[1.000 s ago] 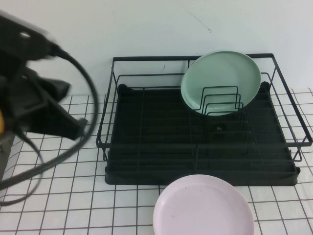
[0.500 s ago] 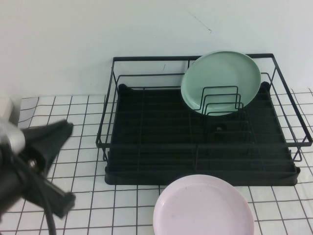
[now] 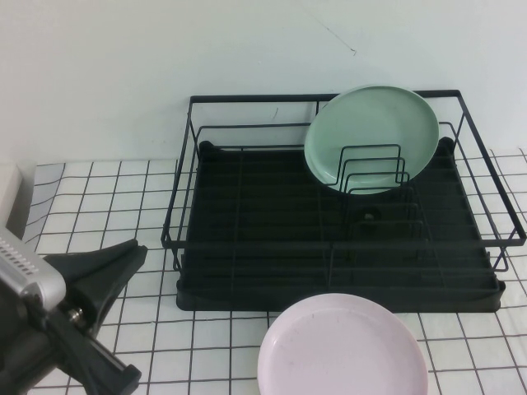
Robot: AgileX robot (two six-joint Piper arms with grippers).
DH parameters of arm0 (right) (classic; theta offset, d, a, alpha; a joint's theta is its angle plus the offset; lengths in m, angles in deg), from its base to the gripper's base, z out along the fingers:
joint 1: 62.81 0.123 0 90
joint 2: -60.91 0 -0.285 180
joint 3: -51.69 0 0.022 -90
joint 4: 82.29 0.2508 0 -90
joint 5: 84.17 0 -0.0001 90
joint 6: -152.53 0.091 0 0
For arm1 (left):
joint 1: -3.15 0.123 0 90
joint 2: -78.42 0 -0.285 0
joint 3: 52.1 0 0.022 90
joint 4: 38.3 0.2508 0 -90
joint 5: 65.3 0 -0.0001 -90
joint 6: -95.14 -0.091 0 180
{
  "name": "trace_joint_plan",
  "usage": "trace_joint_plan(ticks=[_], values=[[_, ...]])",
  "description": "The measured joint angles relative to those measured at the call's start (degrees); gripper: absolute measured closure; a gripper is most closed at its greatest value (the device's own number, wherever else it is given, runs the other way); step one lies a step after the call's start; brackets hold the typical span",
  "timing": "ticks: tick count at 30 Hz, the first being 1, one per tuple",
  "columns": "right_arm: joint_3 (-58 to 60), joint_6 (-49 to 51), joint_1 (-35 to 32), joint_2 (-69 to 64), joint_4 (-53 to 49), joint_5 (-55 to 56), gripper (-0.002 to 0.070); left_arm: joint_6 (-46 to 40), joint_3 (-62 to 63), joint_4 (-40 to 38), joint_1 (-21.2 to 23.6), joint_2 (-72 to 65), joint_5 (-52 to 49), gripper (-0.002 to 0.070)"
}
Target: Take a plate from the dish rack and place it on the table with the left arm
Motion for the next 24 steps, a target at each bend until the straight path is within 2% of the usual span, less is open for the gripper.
trace_joint_plan(ticks=[11, 14, 16, 19, 24], values=[[0.0, 0.0, 0.0, 0.0, 0.0, 0.0, 0.0679, 0.0, -0.1, -0.1, 0.0, 0.1, 0.3, 0.0676], [0.0, 0.0, 0.0, 0.0, 0.0, 0.0, 0.0679, -0.7, -0.2, -4.4, 0.1, 2.1, -2.7, 0.0676], [0.0, 0.0, 0.0, 0.0, 0.0, 0.0, 0.0679, -2.3, -0.6, -10.1, 1.5, 5.1, -5.6, 0.0676], [0.0, 0.0, 0.0, 0.0, 0.0, 0.0, 0.0679, -5.8, -2.4, -16.8, 5.9, 10.5, -7.3, 0.0676], [0.0, 0.0, 0.0, 0.0, 0.0, 0.0, 0.0679, -16.2, -9.2, -30.2, 16.1, 19.7, -6.2, 0.0676]])
